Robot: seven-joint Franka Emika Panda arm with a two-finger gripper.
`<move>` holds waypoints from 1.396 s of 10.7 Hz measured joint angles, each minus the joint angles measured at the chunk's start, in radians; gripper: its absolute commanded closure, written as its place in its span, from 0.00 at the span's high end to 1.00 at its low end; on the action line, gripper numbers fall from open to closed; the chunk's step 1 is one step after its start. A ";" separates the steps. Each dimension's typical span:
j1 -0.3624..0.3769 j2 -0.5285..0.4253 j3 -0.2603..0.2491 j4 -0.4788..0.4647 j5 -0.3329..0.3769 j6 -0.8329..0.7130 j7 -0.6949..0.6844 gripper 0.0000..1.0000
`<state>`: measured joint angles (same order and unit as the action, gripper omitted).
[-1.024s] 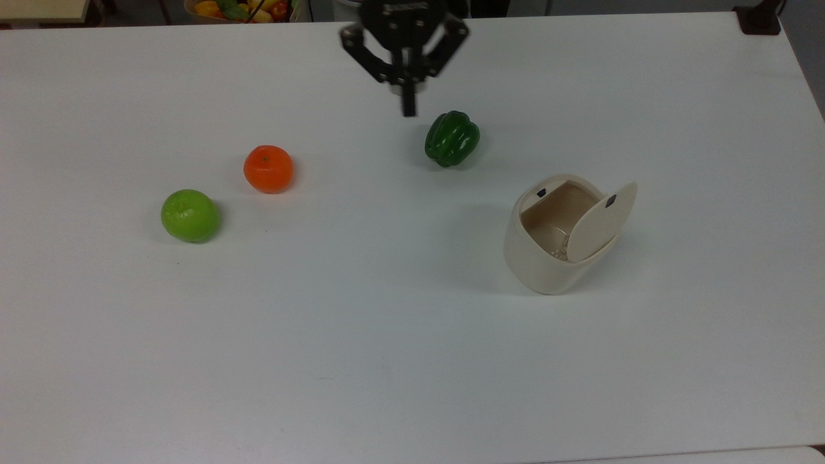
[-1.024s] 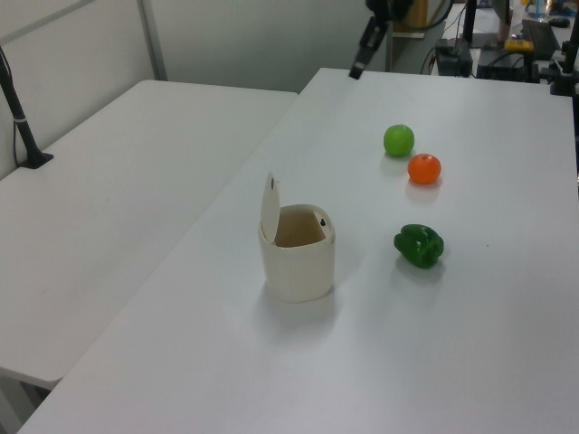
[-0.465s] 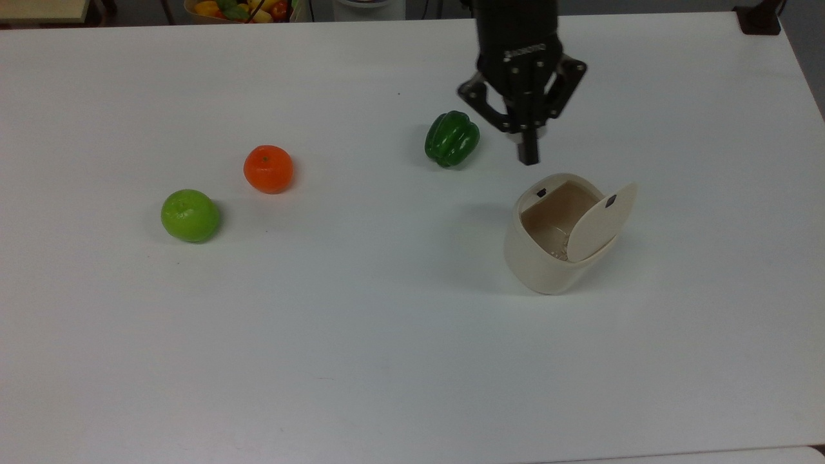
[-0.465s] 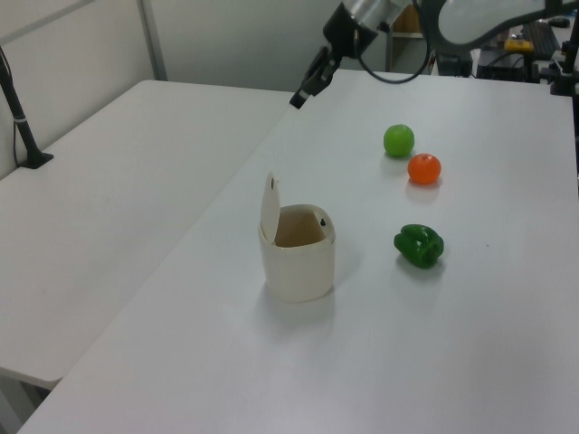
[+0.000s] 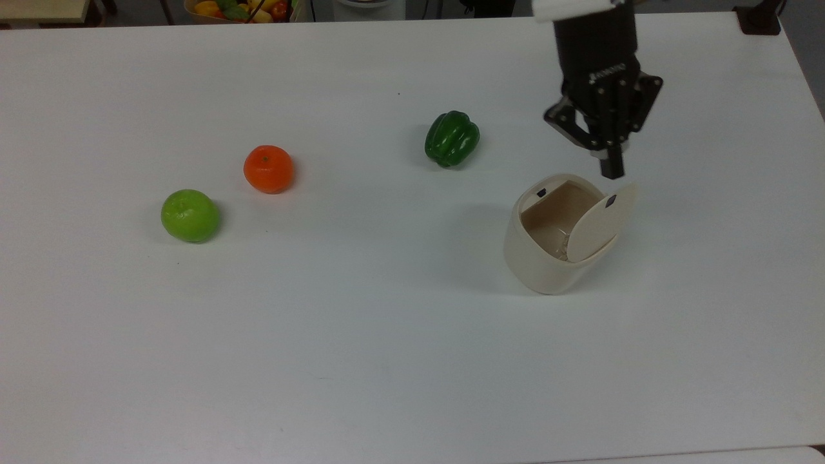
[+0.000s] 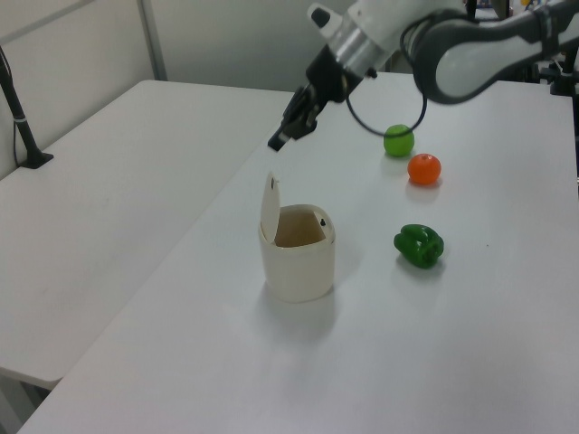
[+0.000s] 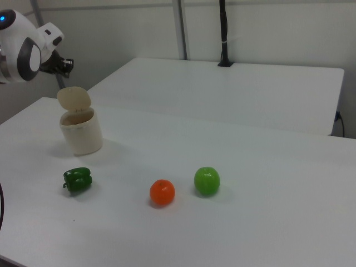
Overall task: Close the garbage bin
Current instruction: 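Move the gripper over the cream bin's open lid, then push the raised lid down with the gripper until it shuts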
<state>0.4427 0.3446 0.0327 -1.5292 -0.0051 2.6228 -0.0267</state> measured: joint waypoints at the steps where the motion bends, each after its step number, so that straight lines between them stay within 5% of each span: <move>1: 0.014 0.022 0.000 0.000 0.000 0.039 0.000 0.00; 8: 0.027 0.068 -0.001 0.002 -0.002 0.097 -0.028 0.00; 15: 0.003 0.053 -0.009 0.026 -0.001 -0.158 -0.133 0.00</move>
<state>0.4454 0.3973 0.0234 -1.5032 -0.0060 2.4646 -0.1600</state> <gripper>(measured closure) 0.991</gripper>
